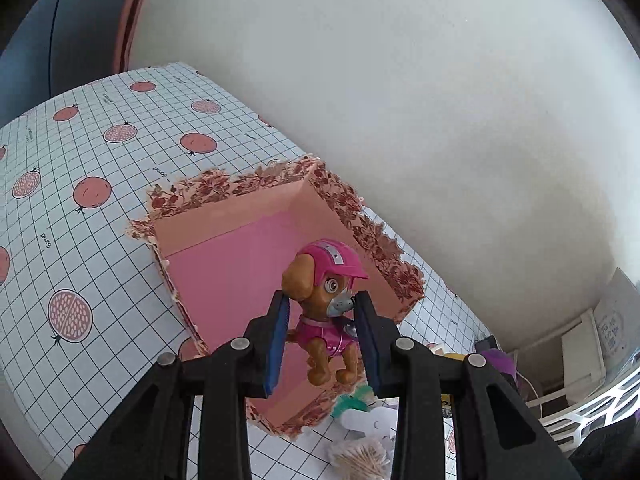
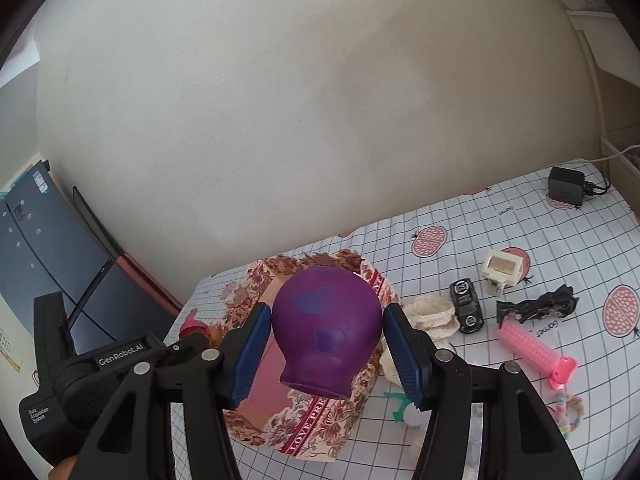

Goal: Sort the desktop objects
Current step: 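Drop the toy dog and purple bulb into the gift box with both tools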

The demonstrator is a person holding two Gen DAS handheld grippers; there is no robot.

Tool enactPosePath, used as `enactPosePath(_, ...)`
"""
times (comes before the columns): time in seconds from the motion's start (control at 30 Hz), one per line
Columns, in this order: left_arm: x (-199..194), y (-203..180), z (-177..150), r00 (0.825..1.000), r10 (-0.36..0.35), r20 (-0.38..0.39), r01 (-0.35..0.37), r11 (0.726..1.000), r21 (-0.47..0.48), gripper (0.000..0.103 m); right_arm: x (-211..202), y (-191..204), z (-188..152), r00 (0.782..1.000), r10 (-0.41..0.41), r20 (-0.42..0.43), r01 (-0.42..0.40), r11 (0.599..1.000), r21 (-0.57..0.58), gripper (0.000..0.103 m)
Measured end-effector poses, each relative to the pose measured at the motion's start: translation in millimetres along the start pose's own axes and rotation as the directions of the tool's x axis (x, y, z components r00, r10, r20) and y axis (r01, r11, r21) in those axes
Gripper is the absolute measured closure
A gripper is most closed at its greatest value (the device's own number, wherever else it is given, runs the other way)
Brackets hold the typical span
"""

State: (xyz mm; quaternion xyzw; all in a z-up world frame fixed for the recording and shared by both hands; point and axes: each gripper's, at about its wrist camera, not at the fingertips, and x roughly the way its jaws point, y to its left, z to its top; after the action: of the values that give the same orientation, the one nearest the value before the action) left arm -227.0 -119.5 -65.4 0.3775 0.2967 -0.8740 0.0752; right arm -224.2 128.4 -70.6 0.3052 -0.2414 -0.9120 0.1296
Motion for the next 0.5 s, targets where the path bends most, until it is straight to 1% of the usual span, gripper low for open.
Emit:
enactPosePath(0.3,-7.9,41.3,13.8,0.999,0.025,0.034,-0.022,0.996,-0.091,0.068,15.2,31.2,-16.2,0.998,0.064,-0.021,-0.066,0.994,-0.087,0.042)
enactPosePath(0.5,-14.1,61.6,19.5,0.997,0.049,0.052,-0.042,0.990,-0.136,0.068,23.6,49.6,-25.7,0.996,0.077,-0.052,-0.083,0.988,-0.133,0.042)
